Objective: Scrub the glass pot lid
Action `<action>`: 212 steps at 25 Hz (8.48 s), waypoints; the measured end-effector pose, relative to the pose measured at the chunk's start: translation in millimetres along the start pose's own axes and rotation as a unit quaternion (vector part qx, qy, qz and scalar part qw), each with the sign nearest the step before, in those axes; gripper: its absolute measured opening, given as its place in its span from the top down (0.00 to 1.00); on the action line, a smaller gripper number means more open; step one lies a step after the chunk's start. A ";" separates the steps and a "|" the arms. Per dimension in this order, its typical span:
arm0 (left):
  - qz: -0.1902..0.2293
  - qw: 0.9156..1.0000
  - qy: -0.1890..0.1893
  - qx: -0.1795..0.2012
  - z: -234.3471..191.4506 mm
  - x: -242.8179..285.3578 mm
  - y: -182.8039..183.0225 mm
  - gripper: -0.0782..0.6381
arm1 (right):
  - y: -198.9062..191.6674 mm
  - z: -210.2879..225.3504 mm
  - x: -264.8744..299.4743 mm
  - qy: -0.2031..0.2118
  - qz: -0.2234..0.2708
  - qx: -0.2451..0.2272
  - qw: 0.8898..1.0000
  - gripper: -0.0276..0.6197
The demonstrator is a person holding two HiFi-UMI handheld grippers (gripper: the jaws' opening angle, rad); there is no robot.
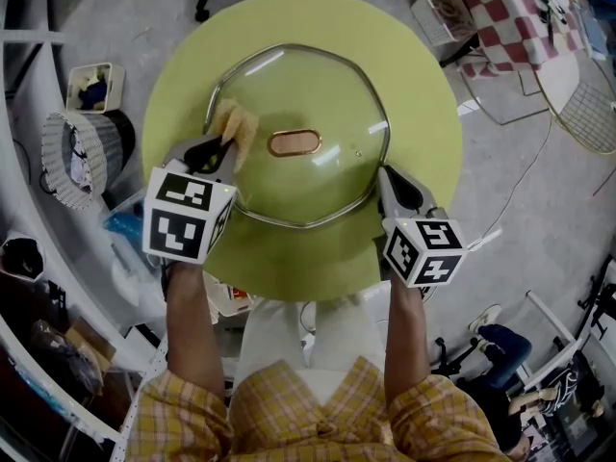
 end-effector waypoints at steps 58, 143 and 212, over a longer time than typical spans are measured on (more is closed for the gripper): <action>-0.037 0.996 -0.002 0.084 -40.1 35.6 71.0 0.84 | 1.5 -0.1 2.2 0.014 -0.009 -0.017 1.000 0.95; -0.038 0.981 -0.078 0.172 40.8 80.6 161.1 0.84 | 4.6 12.1 2.6 0.060 -0.017 -0.011 0.998 0.94; -0.094 0.963 -0.089 0.236 126.8 76.7 149.8 0.84 | 5.3 15.6 2.6 0.078 -0.019 -0.008 0.997 0.94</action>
Point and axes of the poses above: the fingertips, and each gripper's own axes: x forward along the fingers, z to its right, y out of its top, the point moved 9 cm from there along -x, backward along the fingers, and after that the axes turned 13 degrees about x, right-handed, at the moved point
